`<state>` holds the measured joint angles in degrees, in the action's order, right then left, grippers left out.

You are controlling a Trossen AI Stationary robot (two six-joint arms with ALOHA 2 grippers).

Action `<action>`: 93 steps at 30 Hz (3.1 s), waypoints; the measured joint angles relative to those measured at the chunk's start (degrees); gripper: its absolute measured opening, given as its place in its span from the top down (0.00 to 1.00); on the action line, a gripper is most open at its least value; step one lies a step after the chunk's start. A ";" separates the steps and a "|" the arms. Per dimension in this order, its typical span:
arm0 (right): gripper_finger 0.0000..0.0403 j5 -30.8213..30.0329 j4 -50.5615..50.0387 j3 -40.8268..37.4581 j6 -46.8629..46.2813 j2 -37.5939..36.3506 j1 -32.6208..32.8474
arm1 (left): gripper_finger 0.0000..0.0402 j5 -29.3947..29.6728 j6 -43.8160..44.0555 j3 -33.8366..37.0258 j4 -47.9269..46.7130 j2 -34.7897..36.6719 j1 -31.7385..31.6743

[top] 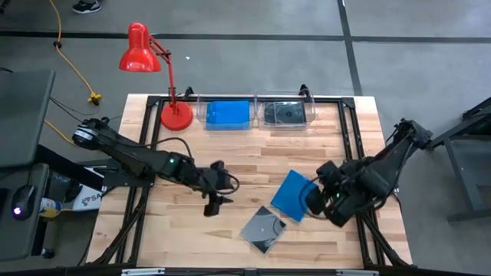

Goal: Pick & place jewel cases by type
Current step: Put the black cd case into the right transparent bin

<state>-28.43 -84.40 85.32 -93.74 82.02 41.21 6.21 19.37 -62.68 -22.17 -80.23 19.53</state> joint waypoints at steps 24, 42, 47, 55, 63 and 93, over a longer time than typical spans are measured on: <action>0.45 13.99 24.97 -0.02 -19.25 25.04 3.37 | 0.47 -23.23 6.65 19.08 30.82 -5.90 0.37; 0.45 16.33 28.68 -0.02 -21.07 28.98 -0.71 | 0.47 -30.75 4.52 18.86 43.20 -18.19 0.37; 0.45 15.22 28.88 -0.02 -20.21 28.98 -1.91 | 0.47 -30.96 5.14 18.93 42.69 -19.26 0.85; 0.45 14.10 29.23 -0.02 -19.14 30.75 -3.70 | 0.47 -29.22 6.65 18.87 43.23 -19.48 2.92; 0.45 16.92 32.95 -0.02 -20.16 34.98 -3.25 | 0.47 -26.51 8.44 18.87 43.19 -19.48 5.45; 0.45 18.10 31.54 0.02 -20.69 37.89 -4.37 | 0.47 -17.43 12.60 18.89 44.34 -19.41 8.35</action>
<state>-10.33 -52.86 85.34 -114.43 119.92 36.83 -11.22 31.98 -43.79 22.17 -99.63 27.88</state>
